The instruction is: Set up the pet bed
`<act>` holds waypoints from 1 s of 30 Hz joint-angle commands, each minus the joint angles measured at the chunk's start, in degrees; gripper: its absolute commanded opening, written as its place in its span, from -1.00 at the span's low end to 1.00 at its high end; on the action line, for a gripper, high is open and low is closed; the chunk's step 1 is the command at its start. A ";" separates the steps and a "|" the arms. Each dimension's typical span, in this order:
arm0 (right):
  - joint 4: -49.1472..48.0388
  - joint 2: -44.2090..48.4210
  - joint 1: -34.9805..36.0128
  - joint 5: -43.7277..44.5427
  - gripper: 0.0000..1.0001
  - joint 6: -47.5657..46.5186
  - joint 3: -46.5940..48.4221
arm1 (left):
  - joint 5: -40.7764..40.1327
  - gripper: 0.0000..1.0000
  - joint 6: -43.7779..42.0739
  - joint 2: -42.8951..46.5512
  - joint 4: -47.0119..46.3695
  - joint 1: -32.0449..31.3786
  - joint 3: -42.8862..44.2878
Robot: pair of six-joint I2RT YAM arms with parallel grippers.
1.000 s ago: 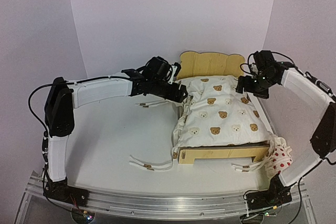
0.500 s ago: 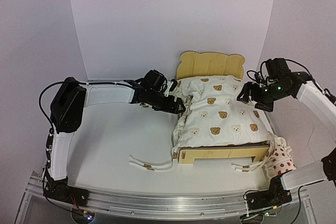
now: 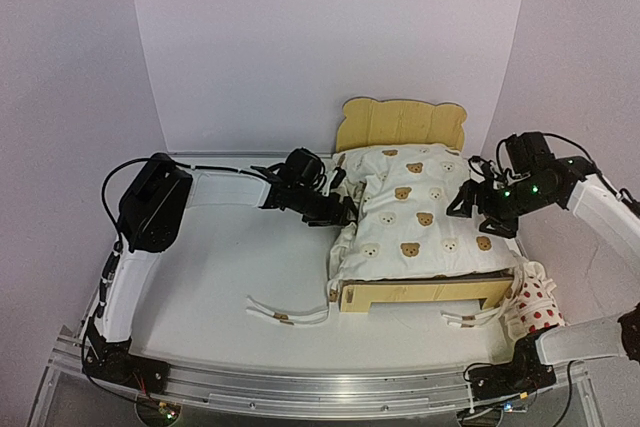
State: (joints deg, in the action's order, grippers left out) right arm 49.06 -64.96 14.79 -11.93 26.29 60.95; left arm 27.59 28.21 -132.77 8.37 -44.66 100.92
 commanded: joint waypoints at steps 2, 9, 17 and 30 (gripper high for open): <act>3.65 4.54 3.07 1.01 0.96 5.58 -2.74 | 1.25 0.38 2.76 -0.41 -5.45 0.32 0.41; 7.44 7.50 11.99 9.28 0.95 11.43 -7.72 | -0.86 0.10 4.65 2.11 -8.10 0.27 -4.18; 7.39 6.80 19.65 14.62 0.90 16.13 -10.95 | -2.09 0.04 5.52 5.37 -11.85 0.28 -9.61; -4.80 3.06 20.63 18.26 0.76 17.48 -20.22 | -4.39 -0.03 6.66 11.18 -14.27 0.28 -18.46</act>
State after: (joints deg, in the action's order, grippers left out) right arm 49.44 -59.33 35.39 2.20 43.33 43.03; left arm 25.87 41.43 -126.26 -5.32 -44.47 85.96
